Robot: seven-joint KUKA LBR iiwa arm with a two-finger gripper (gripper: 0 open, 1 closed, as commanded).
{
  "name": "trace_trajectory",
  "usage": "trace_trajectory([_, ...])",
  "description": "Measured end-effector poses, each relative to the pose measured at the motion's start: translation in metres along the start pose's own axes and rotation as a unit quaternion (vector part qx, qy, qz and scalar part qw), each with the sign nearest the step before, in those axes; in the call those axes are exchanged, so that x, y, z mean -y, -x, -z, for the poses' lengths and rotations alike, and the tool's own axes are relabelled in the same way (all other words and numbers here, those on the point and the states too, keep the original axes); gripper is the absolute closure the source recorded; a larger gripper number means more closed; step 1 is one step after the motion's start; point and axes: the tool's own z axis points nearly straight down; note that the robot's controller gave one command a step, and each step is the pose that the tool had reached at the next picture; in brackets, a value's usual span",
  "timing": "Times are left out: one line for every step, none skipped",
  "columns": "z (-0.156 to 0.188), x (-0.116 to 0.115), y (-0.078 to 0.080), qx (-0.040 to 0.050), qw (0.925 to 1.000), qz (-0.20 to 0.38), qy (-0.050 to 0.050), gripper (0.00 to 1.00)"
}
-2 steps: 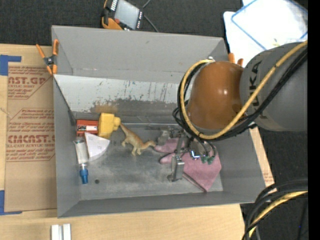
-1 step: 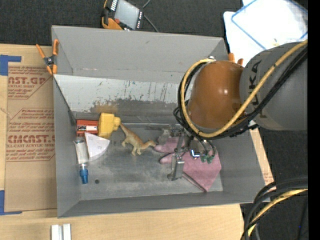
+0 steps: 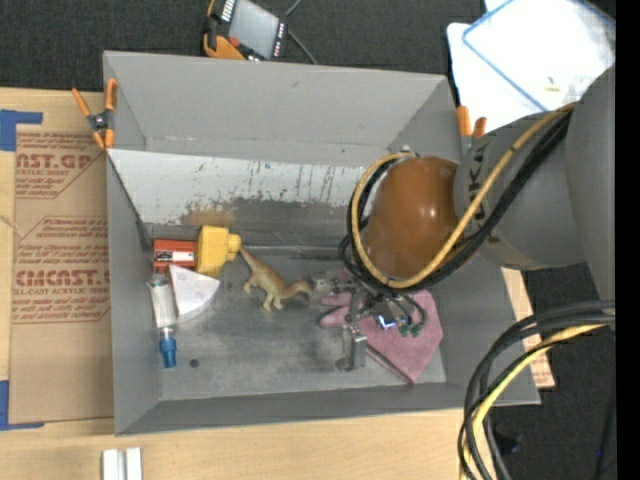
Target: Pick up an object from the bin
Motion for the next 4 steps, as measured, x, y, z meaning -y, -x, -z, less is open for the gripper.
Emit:
trace_trajectory([0.056,-0.016,0.004,0.0003,0.991,-0.134,0.001,0.0])
trace_trajectory([0.072,-0.013,0.006,0.0025,0.9933,-0.116,0.001,0.0])
trace_trajectory([0.051,-0.005,0.039,0.0026,0.9985,-0.055,0.001,0.0])
trace_trajectory([0.081,0.001,0.03,0.0025,0.9952,-0.098,0.0,0.0])
